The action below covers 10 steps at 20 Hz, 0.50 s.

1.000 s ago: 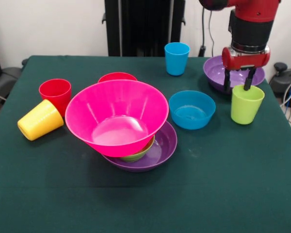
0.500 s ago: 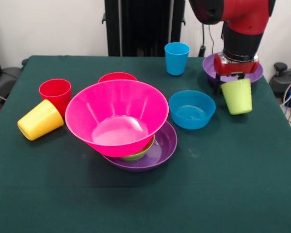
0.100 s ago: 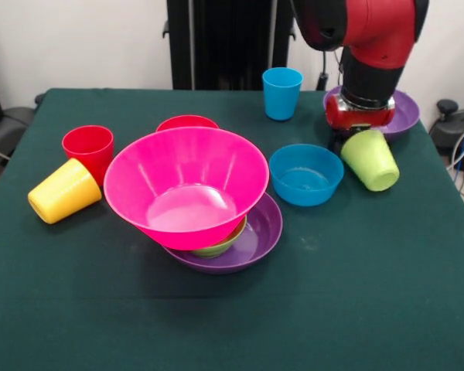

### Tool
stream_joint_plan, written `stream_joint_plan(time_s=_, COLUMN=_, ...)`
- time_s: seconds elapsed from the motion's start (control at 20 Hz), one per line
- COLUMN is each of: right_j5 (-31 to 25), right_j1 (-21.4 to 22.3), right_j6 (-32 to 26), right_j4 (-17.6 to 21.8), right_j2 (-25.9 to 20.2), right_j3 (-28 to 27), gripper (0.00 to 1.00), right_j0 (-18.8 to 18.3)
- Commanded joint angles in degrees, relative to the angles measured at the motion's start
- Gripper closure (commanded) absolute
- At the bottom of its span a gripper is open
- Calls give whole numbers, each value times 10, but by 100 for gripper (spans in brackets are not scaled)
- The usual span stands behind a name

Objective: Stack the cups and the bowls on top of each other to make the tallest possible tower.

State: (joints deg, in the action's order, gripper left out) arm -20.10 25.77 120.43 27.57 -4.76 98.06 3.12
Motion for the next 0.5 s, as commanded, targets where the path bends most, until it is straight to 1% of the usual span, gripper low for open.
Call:
stream_joint_plan(time_s=0.05, right_j5=152, right_j1=-13, right_j6=73, right_j4=52, right_j2=43, right_j3=-49, gripper=100, right_j0=43)
stream_joint_plan(time_s=0.1, right_j5=175, right_j1=-15, right_j6=81, right_j4=50, right_j2=57, right_j3=-49, gripper=100, right_j0=53)
stream_joint_plan(time_s=0.15, right_j5=183, right_j1=-16, right_j6=81, right_j4=45, right_j2=60, right_j3=-48, gripper=100, right_j0=55)
stream_joint_plan(time_s=0.2, right_j5=204, right_j1=-17, right_j6=85, right_j4=40, right_j2=71, right_j3=-45, gripper=100, right_j0=61)
stream_joint_plan(time_s=0.35, right_j5=221, right_j1=-17, right_j6=78, right_j4=22, right_j2=82, right_j3=-39, gripper=100, right_j0=66)
stream_joint_plan(time_s=0.45, right_j5=249, right_j1=-15, right_j6=74, right_j4=13, right_j2=87, right_j3=-27, gripper=100, right_j0=65)
stream_joint_plan(time_s=0.5, right_j5=246, right_j1=-10, right_j6=68, right_j4=11, right_j2=81, right_j3=-20, gripper=100, right_j0=57)
